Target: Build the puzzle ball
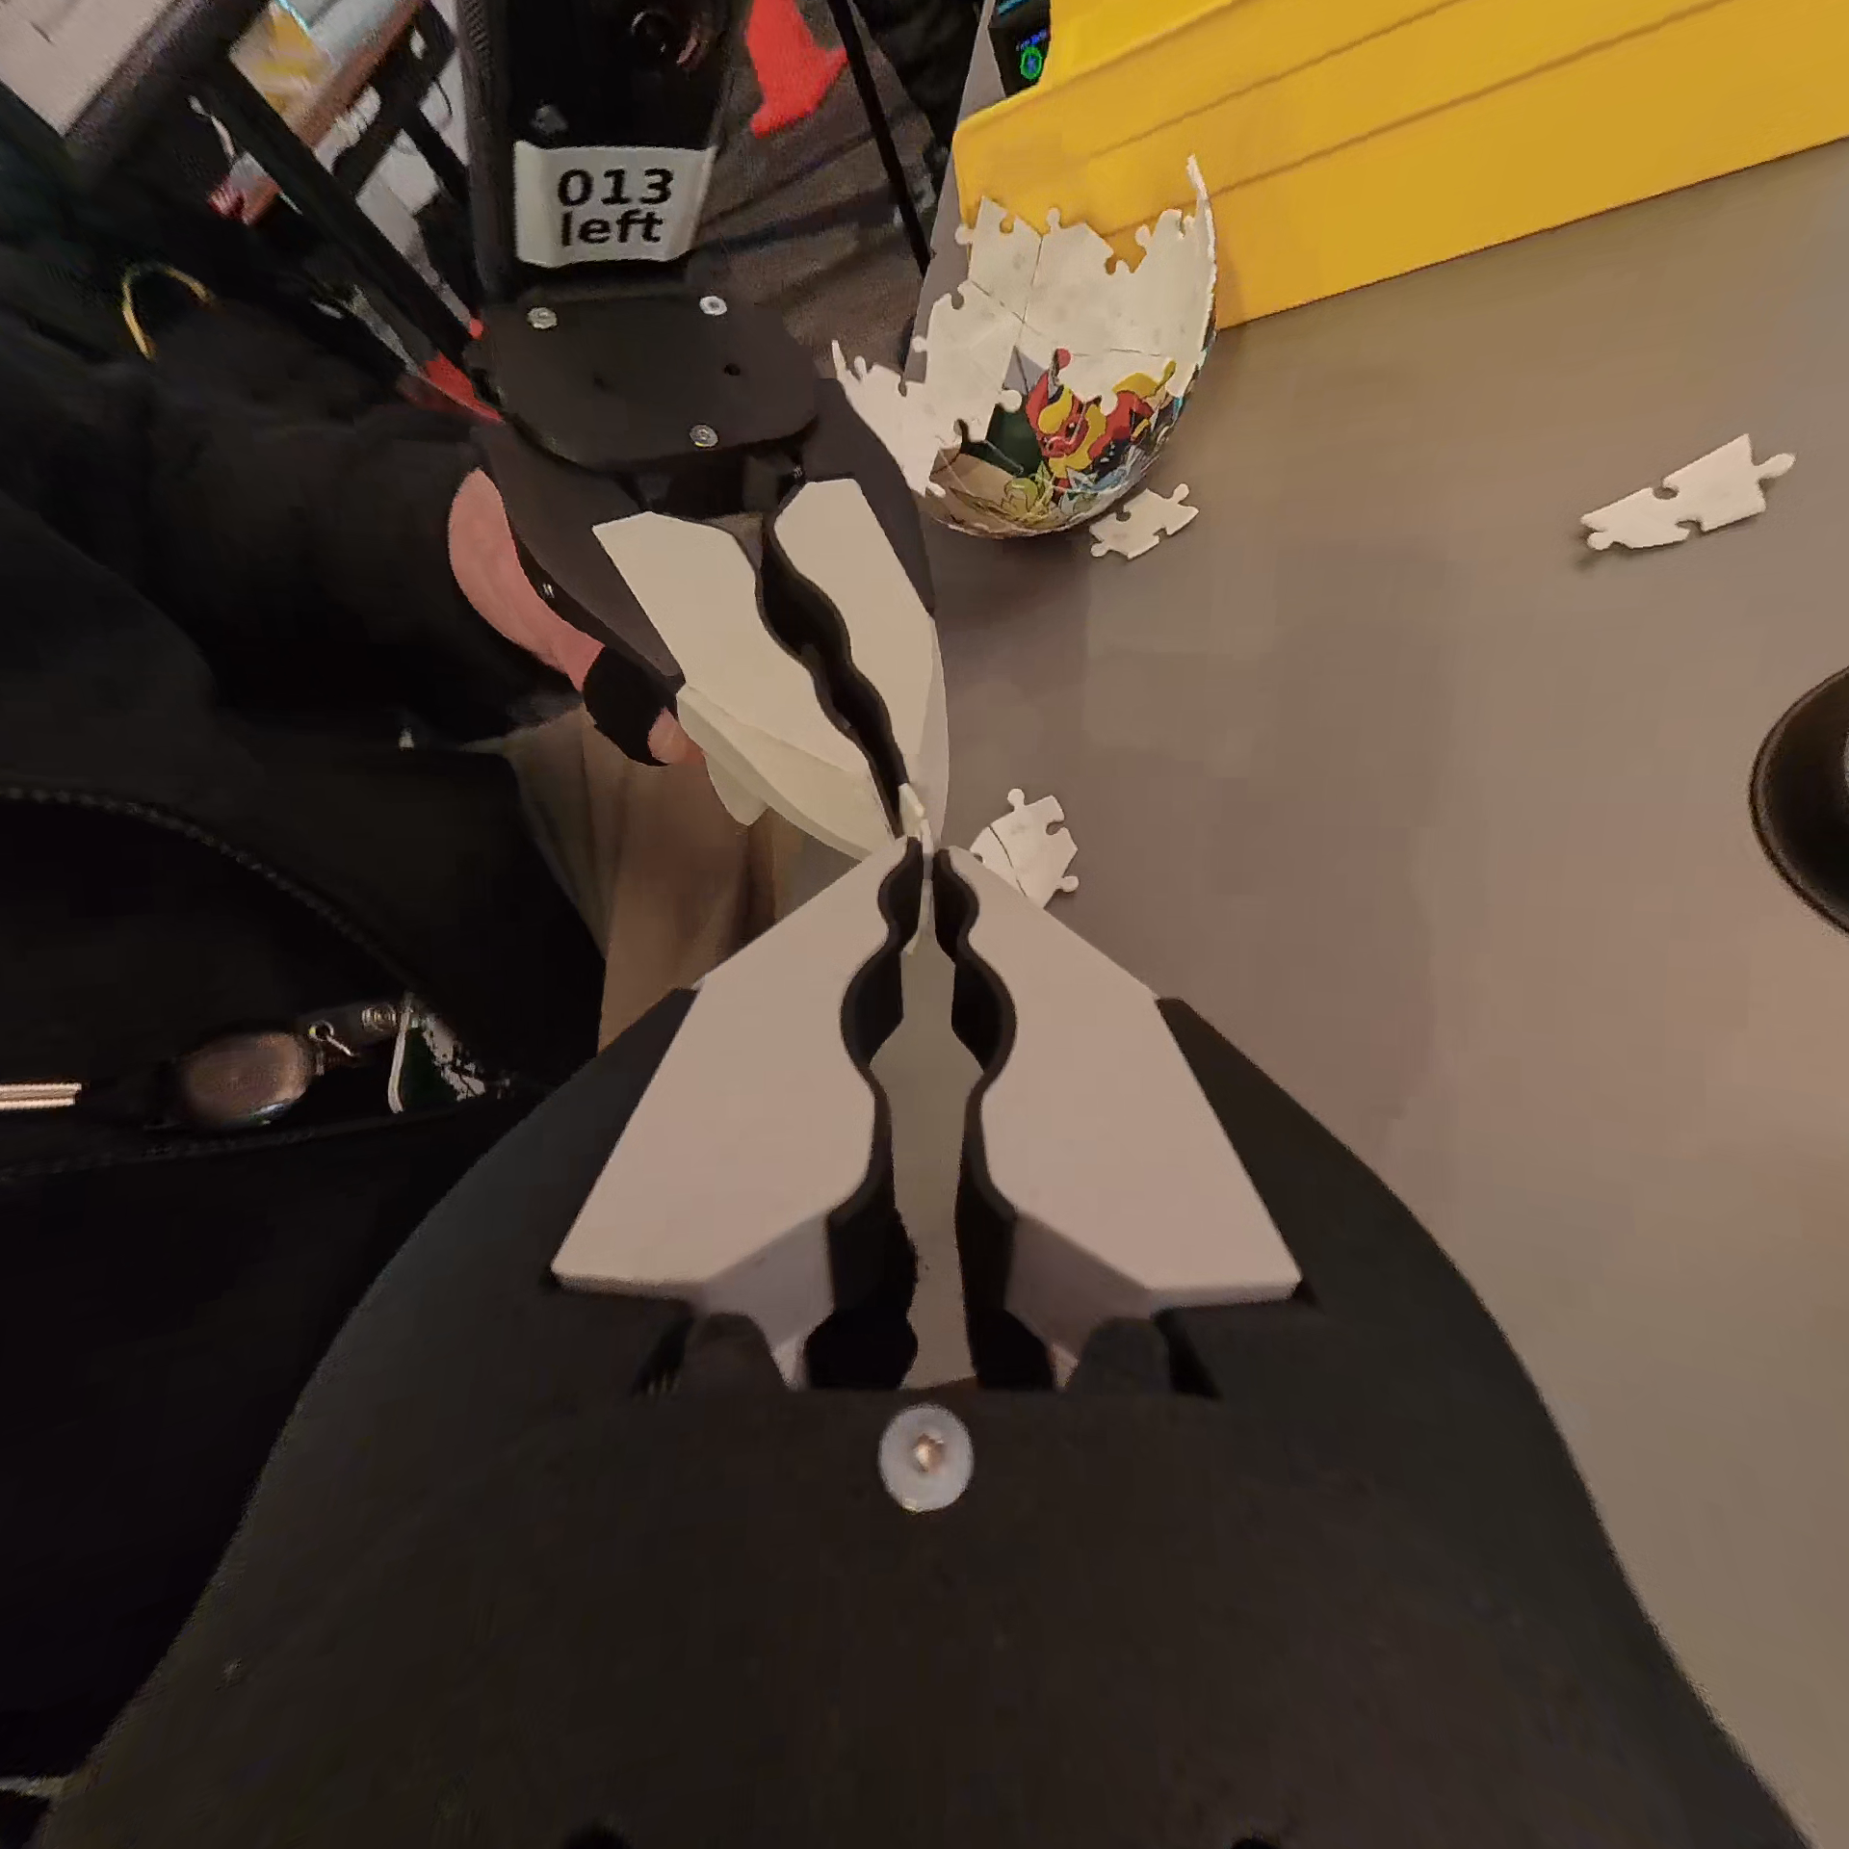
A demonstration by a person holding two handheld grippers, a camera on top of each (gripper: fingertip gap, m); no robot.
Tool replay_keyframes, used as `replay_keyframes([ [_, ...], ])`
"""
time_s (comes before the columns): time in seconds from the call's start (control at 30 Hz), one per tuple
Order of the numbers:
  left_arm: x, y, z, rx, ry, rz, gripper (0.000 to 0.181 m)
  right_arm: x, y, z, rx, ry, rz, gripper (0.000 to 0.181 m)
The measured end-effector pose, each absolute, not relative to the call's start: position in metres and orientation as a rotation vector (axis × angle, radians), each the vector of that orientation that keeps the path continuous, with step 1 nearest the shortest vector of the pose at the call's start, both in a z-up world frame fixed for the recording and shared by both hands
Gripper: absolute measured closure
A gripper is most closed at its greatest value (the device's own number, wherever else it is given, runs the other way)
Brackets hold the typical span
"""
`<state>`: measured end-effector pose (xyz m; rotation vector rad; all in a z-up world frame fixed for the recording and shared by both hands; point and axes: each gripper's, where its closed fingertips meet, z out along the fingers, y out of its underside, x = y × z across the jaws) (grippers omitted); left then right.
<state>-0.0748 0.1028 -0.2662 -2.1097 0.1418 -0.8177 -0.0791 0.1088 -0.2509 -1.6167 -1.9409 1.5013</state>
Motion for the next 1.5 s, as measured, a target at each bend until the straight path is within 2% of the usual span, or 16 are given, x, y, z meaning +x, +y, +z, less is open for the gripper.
replay_keyframes([
  [0.27,-0.106,0.07,-0.315,-2.437,0.266,-0.237,0.165,-0.08,0.137,-0.276,-1.794,-1.911,1.371,0.181],
  [0.4,-0.112,0.059,-0.343,-2.523,0.23,-0.178,0.159,-0.088,0.14,-0.293,-1.896,-1.875,1.328,0.181],
  [0.63,-0.12,0.071,-0.351,-2.521,0.216,-0.154,0.161,-0.11,0.133,-0.318,-2.015,-1.814,1.272,0.181],
  [0.83,-0.12,0.08,-0.344,-2.466,0.256,-0.143,0.159,-0.114,0.135,-0.325,-2.073,-1.751,1.256,0.181],
  [1.07,-0.116,0.107,-0.293,-2.217,0.296,-0.119,0.16,-0.108,0.116,-0.284,-1.904,-1.813,1.465,0.181],
  [1.3,-0.1,0.11,-0.274,-2.157,0.218,-0.47,0.177,-0.101,0.114,-0.262,-1.795,-1.828,1.519,0.179],
  [1.5,-0.1,0.111,-0.267,-2.115,0.12,-0.622,0.178,-0.099,0.114,-0.257,-1.809,-1.814,1.556,0.179],
])
